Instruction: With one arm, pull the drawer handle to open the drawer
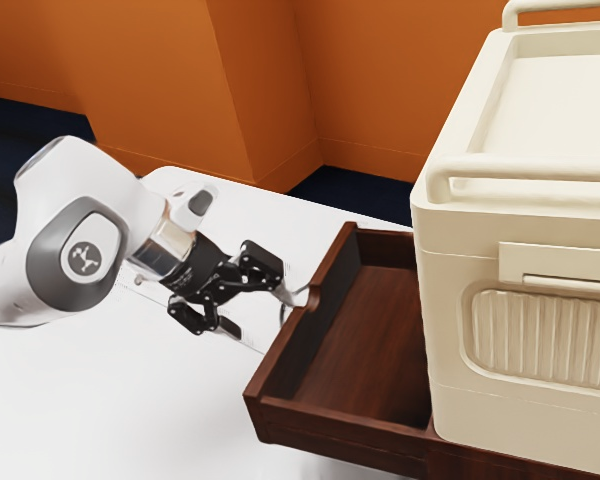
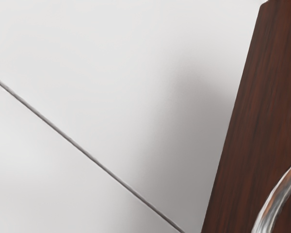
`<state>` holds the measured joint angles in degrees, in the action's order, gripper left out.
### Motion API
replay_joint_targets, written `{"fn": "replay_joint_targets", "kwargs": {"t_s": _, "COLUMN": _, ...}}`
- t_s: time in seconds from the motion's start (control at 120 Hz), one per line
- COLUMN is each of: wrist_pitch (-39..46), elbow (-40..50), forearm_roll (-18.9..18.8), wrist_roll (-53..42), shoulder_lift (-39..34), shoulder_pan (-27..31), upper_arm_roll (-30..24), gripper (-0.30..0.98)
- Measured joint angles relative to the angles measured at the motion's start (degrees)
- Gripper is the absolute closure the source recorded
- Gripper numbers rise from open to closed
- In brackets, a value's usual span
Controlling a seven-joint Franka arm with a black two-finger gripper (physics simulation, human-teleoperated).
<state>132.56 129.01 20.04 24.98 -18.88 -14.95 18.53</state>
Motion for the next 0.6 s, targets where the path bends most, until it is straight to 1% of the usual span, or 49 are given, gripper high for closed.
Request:
{"fn": "replay_joint_targets", "kwargs": {"t_s": 0.158, "wrist_pitch": 0.0, "elbow": 0.6, "forearm_roll": -1.1, "wrist_roll": -0.9, "shoulder_lift": -1.1, "shoulder_pan": -1.4, "upper_arm_roll": 2.1, "gripper": 0.0}}
{"fn": "replay_joint_targets", "kwargs": {"t_s": 0.308, "wrist_pitch": 0.2, "elbow": 0.6, "forearm_roll": -1.8, "wrist_roll": -1.6, "shoulder_lift": -1.2, "shoulder_pan": -2.4, "upper_arm_roll": 2.9, "gripper": 0.0}}
{"fn": "replay_joint_targets", "kwargs": {"t_s": 0.483, "wrist_pitch": -0.3, "elbow": 0.5, "forearm_roll": -3.1, "wrist_roll": -2.3, "shoulder_lift": -4.7, "shoulder_pan": -2.6, "upper_arm_roll": 2.9, "gripper": 0.0}}
{"fn": "replay_joint_targets", "kwargs": {"t_s": 0.533, "wrist_pitch": -2.1, "elbow": -0.5, "forearm_roll": -4.7, "wrist_roll": -3.0, "shoulder_lift": -6.1, "shoulder_pan": -2.6, "upper_arm_roll": 3.1, "gripper": 0.0}}
{"fn": "replay_joint_targets", "kwargs": {"t_s": 0.6, "wrist_pitch": -7.5, "elbow": -6.3, "forearm_roll": -9.0, "wrist_roll": -4.8, "shoulder_lift": -6.5, "shoulder_pan": -2.7, "upper_arm_roll": 3.3, "gripper": 0.0}}
